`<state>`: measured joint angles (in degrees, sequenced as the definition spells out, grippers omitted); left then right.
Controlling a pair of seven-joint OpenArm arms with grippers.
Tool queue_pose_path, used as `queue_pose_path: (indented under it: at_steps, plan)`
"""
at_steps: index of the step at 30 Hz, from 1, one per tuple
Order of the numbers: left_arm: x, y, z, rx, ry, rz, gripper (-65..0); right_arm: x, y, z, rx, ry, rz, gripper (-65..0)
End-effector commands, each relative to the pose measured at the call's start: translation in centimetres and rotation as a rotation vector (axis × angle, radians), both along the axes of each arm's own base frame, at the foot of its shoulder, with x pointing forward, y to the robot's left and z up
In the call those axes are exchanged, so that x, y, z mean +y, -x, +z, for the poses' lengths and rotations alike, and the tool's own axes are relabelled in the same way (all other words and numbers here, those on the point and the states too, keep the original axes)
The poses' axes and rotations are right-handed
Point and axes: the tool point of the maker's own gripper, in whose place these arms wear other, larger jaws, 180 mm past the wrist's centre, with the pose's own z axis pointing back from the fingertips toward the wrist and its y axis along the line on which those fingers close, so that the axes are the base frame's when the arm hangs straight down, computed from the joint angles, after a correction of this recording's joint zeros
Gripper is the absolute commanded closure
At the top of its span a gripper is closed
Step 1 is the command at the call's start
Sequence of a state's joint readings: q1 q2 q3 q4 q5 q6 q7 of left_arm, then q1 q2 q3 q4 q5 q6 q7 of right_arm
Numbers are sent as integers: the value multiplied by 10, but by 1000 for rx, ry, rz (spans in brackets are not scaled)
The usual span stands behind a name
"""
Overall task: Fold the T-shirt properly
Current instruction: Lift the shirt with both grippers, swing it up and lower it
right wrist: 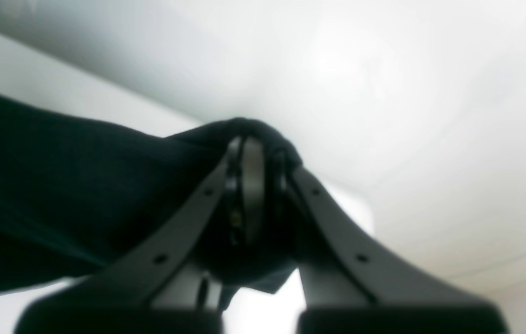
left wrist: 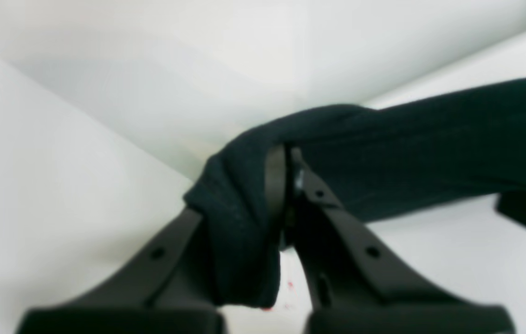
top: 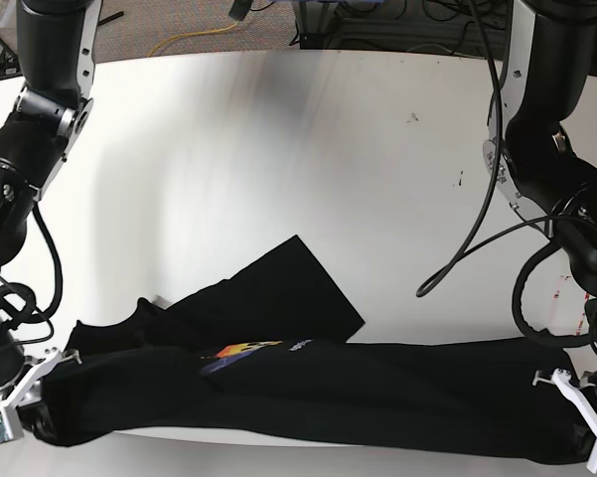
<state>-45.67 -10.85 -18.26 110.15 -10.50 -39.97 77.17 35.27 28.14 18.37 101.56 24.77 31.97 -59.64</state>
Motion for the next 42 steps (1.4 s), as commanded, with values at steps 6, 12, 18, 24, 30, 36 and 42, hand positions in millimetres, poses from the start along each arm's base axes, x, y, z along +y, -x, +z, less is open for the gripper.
queue_pose_path:
  at_steps: [6, 12, 18, 24, 30, 36, 42]
  plan:
    - [13, 7, 98, -210, -13, 61, -3, -10, -7, 125, -211, 159, -5, 0]
    - [16, 9, 145, -285, 13, 58, -3, -17, 0, 204, -292, 248, -42, 0]
    - [19, 10, 170, -323, 27, 53, -4, -17, 10, 231, -296, 348, -74, 0]
    - [5, 2, 156, -270, -25, 32, -4, -23, 22, 230, -269, 397, -116, 0]
    - [-15, -3, 109, -174, -108, 9, -4, -34, 31, 157, -190, 366, -124, 0]
    - [-25, -5, 26, -8, -138, -15, -4, -37, 45, 68, -67, 292, -121, 0]
    - [-27, 8, -49, 147, -149, -28, -4, -40, 67, -6, 57, 161, -103, 0]
